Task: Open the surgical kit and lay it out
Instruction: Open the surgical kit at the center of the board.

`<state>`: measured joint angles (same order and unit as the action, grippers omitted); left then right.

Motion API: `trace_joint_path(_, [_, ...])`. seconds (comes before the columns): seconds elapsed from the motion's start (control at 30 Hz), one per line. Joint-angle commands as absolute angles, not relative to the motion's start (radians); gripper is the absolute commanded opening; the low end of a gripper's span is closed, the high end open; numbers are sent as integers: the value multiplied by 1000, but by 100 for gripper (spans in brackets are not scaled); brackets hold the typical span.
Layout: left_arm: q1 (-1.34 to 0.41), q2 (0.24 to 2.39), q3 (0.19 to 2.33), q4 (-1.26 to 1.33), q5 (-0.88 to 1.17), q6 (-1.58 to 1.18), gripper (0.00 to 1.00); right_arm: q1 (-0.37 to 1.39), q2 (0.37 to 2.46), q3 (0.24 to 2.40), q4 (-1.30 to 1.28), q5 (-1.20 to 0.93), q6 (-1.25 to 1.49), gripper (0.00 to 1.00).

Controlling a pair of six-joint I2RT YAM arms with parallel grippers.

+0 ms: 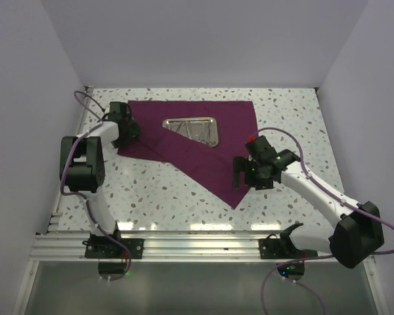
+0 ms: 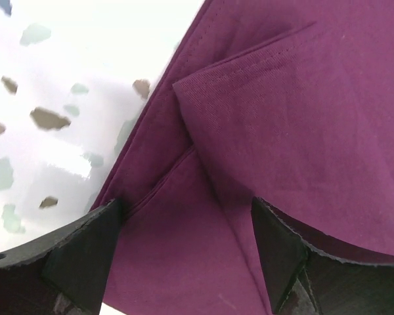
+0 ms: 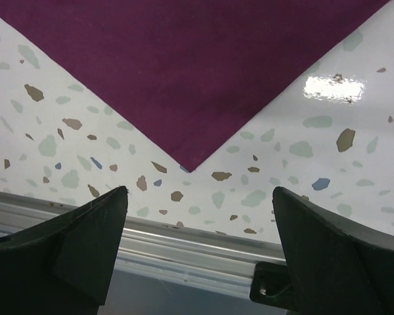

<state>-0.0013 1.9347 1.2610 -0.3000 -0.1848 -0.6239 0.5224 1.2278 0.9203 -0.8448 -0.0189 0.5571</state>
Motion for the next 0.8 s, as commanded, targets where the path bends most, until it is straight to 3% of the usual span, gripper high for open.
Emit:
trace_joint_path(0.0, [28,1982,1313,-236,-155,-598,82,548,1256,922,-781,-35,537,95])
trace_joint_path(0.77, [64,2101,1578,-287,-114,-566,79,588,1351,1011,-779,12,572,93])
